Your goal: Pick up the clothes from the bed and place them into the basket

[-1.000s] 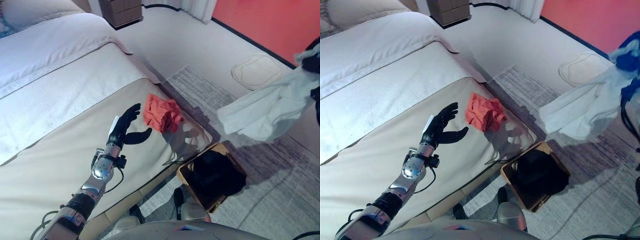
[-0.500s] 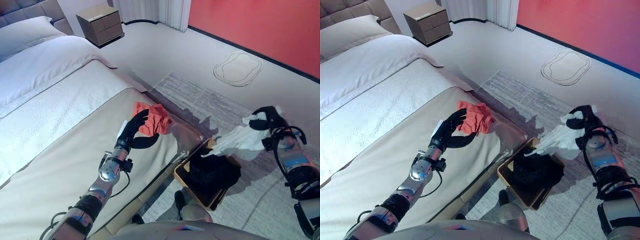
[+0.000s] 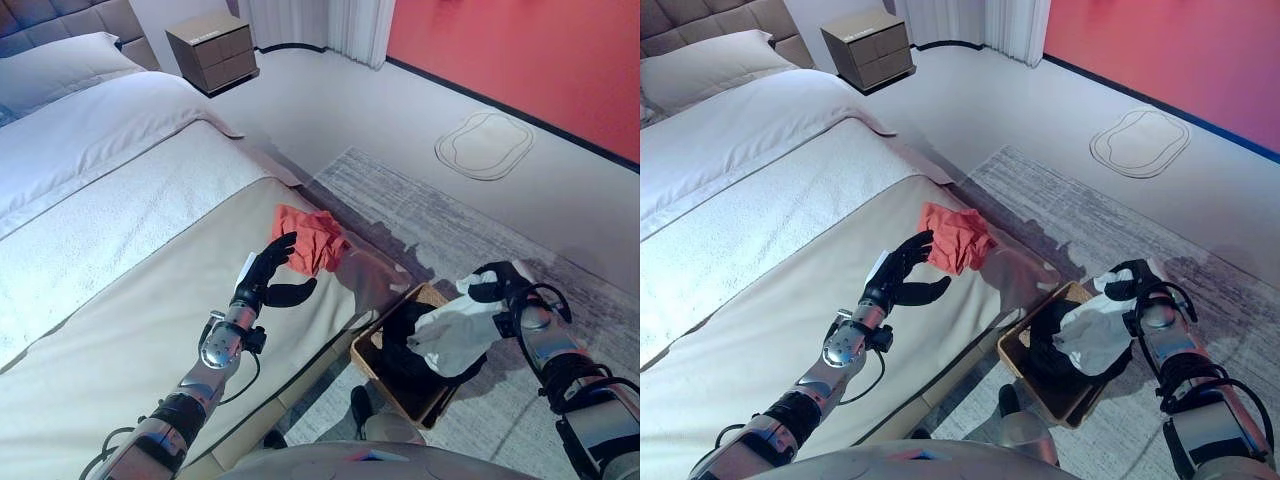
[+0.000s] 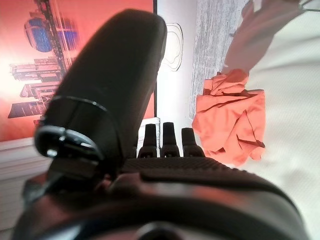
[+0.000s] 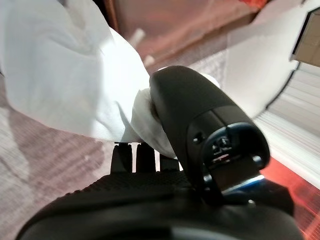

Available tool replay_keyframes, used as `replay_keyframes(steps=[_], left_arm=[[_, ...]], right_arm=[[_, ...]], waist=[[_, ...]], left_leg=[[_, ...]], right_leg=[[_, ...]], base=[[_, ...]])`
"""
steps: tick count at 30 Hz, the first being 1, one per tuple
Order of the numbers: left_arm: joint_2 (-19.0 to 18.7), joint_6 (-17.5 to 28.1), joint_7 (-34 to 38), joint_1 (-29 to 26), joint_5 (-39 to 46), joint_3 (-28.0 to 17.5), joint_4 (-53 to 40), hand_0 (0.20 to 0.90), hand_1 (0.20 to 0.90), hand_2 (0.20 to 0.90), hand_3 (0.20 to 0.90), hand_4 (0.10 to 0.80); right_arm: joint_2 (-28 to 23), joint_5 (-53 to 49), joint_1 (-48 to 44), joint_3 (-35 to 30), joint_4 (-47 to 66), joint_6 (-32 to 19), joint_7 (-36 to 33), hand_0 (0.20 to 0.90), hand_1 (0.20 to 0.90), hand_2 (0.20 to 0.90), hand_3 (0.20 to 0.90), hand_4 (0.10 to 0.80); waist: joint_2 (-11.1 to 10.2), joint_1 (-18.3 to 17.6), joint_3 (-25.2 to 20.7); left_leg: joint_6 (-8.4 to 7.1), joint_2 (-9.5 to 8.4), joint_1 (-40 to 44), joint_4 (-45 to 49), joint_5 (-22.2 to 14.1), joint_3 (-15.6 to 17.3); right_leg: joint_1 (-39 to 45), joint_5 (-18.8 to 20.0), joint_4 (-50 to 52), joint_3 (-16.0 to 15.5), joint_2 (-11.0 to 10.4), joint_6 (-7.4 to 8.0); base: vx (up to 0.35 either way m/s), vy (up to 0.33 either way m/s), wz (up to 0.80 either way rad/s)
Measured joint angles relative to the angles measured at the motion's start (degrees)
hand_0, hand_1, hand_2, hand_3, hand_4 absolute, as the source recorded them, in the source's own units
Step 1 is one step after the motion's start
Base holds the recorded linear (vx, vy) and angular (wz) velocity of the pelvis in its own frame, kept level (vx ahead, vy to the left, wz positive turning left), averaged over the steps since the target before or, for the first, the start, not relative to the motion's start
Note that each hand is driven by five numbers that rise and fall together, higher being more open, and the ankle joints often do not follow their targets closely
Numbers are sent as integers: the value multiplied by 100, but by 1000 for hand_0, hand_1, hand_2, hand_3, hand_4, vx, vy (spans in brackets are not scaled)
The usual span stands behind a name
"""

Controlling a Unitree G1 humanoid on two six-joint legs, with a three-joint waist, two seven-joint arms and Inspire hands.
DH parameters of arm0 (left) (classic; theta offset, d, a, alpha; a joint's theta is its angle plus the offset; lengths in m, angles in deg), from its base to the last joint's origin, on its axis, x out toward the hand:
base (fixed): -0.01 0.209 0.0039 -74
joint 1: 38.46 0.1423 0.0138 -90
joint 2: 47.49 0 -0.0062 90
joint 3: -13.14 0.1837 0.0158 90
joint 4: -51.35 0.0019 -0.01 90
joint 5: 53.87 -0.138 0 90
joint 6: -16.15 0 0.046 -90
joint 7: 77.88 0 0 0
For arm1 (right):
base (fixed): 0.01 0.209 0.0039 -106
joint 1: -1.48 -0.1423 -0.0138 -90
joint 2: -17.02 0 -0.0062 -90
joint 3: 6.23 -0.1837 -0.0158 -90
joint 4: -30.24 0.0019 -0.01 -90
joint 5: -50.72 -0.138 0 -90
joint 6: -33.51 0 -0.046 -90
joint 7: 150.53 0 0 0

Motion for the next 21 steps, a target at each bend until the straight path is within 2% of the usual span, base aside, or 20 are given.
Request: replay_keyframes(steps=[9, 15, 21], left_arm=[[-1, 3, -19, 2, 1, 18, 3, 900, 900, 900, 900, 800], [-2, 4, -28, 3, 2, 22, 3, 900, 900, 900, 900, 800], [-10, 5, -14, 4, 2, 17, 3, 900, 900, 900, 900, 800]], right_arm=[[307, 37, 6, 0, -384, -146, -26, 900, 900, 900, 900, 800], [326, 122, 28, 4, -383, -176, -59, 900, 900, 900, 900, 800], [312, 168, 27, 4, -120, -168, -452, 900, 900, 900, 900, 800]], waist=[[-4, 96, -16], [-26, 179, -44], [-69, 191, -70]], left_leg=[[-9, 6, -50, -1, 11, -117], [-10, 6, -53, 0, 12, -123], [-13, 9, -62, 0, 31, -152]], right_leg=[[1, -1, -1, -96, -10, 1], [4, 0, -1, -103, -9, 0], [10, 0, 0, -123, -10, 0]], base=[[11, -11, 5], [0, 0, 0], [-1, -4, 1]])
